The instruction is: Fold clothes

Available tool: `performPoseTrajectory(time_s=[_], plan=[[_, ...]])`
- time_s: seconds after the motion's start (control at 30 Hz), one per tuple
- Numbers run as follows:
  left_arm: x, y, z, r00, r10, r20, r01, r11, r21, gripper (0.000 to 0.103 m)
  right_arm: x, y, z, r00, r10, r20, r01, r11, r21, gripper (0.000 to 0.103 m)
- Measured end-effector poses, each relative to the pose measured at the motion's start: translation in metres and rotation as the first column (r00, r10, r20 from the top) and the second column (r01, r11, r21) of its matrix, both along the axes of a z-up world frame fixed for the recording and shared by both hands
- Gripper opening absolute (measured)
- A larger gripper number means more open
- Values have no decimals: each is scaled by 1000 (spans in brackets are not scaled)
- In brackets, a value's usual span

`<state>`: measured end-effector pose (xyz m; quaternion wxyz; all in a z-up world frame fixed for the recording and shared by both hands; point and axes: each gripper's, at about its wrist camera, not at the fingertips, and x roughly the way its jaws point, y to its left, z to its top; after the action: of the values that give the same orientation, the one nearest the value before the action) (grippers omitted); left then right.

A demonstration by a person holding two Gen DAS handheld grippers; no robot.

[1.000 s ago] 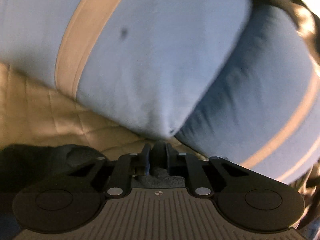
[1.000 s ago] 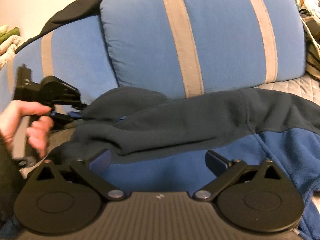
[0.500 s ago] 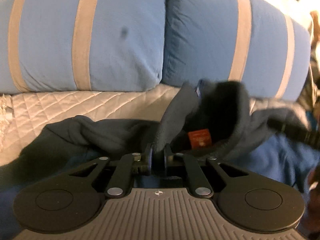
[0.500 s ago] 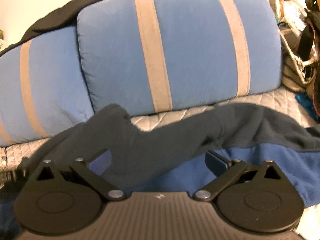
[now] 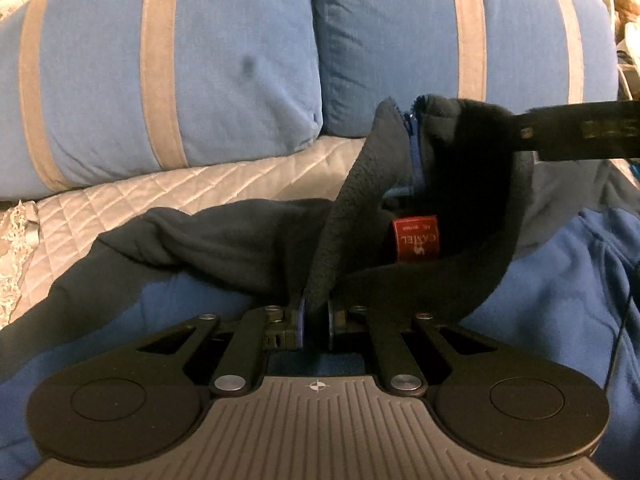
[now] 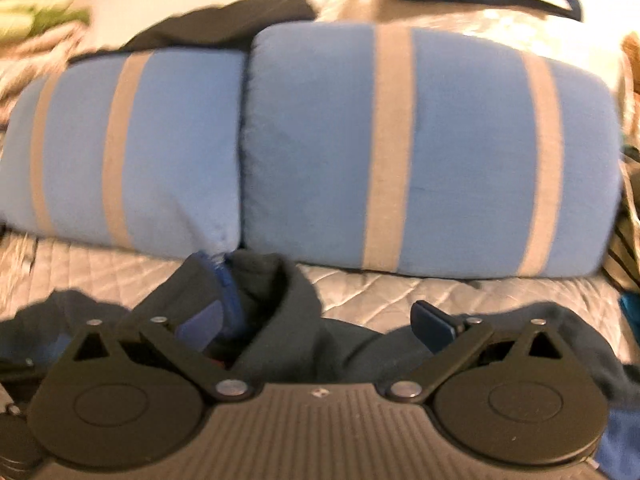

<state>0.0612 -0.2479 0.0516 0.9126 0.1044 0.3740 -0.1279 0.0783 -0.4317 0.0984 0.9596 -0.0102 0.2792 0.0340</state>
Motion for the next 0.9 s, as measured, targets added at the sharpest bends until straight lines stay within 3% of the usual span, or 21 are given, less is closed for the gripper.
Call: performPoseTrajectory(time_s=[0.1,0.17,0.2,0.23,0.27,0.33,0.43,0.53,0.67,0.77,0.9], plan=[[0,6,-1,1000,15,-6,-15,1000,-25,11,20,6,-9,997,23,-77,-28,998,-61,98],[2,11,-1,999,29,-15,-30,998,-53,14,31,7,-15,991,32,-132,-44,995,-86,81],[3,14,-2,999,36,-24,-38,997,-72,14,32,3,-17,986,42,-162,-53,997,-63,64],[6,17,-4,999,43,-33,-46,995,-93,17,33,-1,-20,980,54,-190,-62,998,-33,38],[7,21,-4,998,50,-43,-55,992,-117,18,32,-6,-21,974,69,-215,-69,998,5,27],[9,28,-2,996,72,-56,-81,983,-163,34,25,-10,-21,970,86,-229,-81,996,31,13],[11,38,4,994,100,-45,-108,969,-223,48,12,-14,-18,966,121,-228,-114,993,40,12],[17,39,11,996,88,-27,-92,970,-227,52,-2,-14,-19,964,145,-221,-140,989,36,11],[30,19,12,1000,23,-16,-24,996,-86,52,-13,-15,-17,960,177,-216,-176,984,25,11],[39,5,11,1000,-19,-7,19,1000,17,52,-17,-13,-19,954,205,-220,-209,978,7,11],[47,10,5,999,-33,-19,34,997,73,54,-23,-11,-21,947,233,-222,-248,968,-43,10]])
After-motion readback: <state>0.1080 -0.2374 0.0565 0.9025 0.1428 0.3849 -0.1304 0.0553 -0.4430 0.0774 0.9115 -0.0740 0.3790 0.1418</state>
